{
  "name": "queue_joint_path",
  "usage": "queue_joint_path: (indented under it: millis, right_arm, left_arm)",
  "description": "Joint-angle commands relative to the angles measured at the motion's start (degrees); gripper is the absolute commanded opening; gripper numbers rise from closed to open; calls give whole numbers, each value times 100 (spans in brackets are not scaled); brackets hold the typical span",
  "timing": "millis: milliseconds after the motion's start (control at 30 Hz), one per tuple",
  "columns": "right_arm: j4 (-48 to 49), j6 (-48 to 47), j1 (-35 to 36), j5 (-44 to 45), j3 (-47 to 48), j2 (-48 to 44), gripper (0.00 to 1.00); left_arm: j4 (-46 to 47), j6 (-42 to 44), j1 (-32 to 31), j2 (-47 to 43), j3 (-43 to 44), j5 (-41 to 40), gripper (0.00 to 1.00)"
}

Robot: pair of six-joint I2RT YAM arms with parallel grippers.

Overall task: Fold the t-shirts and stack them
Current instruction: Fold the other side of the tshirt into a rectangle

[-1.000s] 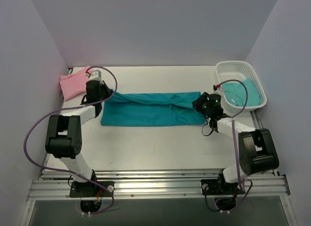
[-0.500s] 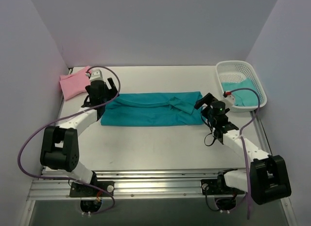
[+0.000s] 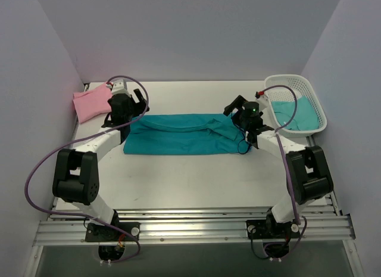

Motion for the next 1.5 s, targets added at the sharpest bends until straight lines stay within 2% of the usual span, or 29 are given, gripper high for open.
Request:
queue_joint_path:
  millis: [0, 200, 500, 767, 833, 900, 1033, 1067, 1100, 1200, 1467]
  right_arm:
    - [306, 54, 73, -200, 366, 318, 81]
    - [508, 160, 363, -481, 718, 1127, 80]
    - [-10, 46, 1109, -165, 1464, 1330, 80]
    - [-37, 46, 1251, -94, 1623, 1585, 79]
    - [-37, 19, 1251, -77, 1684, 1655, 79]
    - [-54, -77, 1251, 20, 1798, 1751, 79]
    - [-238, -411, 1181, 143, 2491, 2129, 79]
    - [-326, -490, 1102, 117, 2615, 2226, 78]
    - [-370, -508, 1066, 47, 2721, 2383, 70]
    - [-423, -526, 961, -59, 2950, 2534, 62]
    - [-204, -499, 943, -59, 2301, 2139, 59]
  left_arm:
    - [202, 8, -7, 212, 250, 436, 97]
    - [431, -212, -16, 687, 347, 893, 99]
    - [642, -361, -16, 907, 303, 1096, 100]
    - [651, -291, 2, 837, 233, 1342, 100]
    - [695, -274, 2, 793, 163, 1342, 95]
    - [756, -282, 2, 776, 110, 1360, 95]
    - [801, -405, 2, 758, 66, 1438, 94]
    - [809, -414, 2, 749, 57, 1456, 94]
    - [810, -423, 2, 749, 57, 1474, 94]
    - [792, -388, 2, 723, 48, 1483, 94]
    - [871, -388, 11, 767, 66, 1562, 93]
